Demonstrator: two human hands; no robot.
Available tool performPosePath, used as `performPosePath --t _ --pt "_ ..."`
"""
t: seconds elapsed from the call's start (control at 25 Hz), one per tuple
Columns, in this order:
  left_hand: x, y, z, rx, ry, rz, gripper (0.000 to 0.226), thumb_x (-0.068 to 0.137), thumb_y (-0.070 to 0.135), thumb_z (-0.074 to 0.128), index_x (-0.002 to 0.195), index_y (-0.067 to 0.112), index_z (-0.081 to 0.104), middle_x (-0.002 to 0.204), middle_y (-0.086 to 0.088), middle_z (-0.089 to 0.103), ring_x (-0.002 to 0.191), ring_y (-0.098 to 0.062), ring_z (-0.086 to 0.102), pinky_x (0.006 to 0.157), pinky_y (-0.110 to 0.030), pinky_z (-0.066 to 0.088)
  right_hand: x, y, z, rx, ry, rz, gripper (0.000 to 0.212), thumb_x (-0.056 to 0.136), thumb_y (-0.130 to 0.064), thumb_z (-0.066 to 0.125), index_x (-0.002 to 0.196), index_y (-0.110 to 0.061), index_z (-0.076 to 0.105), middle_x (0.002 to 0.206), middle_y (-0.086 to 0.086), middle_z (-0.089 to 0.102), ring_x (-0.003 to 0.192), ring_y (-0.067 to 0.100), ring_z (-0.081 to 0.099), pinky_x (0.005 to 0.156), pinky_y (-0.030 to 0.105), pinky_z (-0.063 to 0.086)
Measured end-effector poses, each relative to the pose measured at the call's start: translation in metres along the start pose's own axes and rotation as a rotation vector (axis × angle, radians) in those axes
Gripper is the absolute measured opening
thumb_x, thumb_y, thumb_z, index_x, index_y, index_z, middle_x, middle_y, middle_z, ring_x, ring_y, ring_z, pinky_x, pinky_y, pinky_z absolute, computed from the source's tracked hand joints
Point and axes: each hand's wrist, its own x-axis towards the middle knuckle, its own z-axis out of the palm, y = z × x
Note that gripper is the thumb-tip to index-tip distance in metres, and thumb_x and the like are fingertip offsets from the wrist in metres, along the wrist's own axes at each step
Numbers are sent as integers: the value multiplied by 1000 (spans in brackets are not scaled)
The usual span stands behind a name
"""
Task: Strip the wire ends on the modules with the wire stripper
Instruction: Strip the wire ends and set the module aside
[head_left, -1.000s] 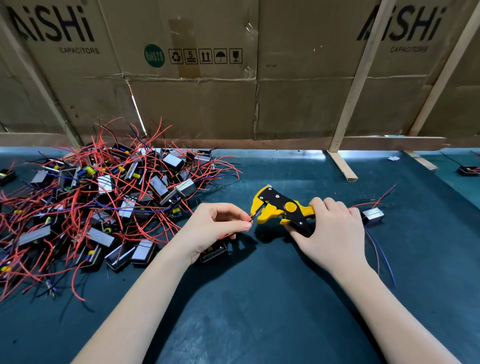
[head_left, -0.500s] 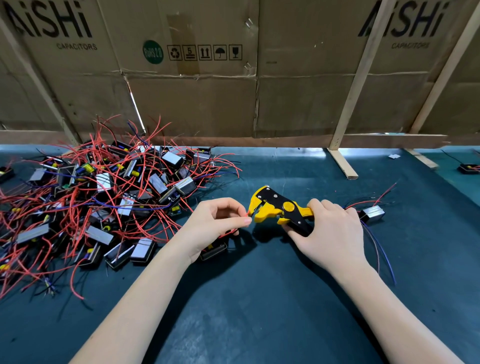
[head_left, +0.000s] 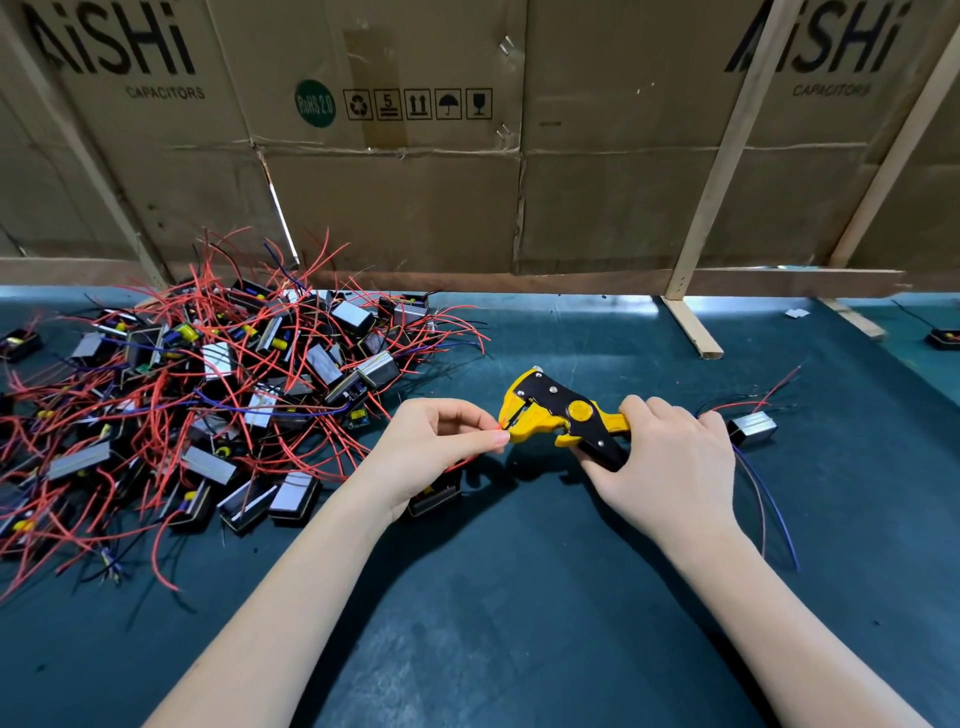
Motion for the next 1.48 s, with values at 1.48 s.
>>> performPosePath --t 1.48 --pt "-2 2 -7 107 -73 -43 7 80 12 78 78 9 72 62 0 68 47 -2 45 47 -9 33 -2 -3 -6 -55 -287 97 56 72 -77 52 62 -22 46 62 -6 47 71 23 58 51 28 25"
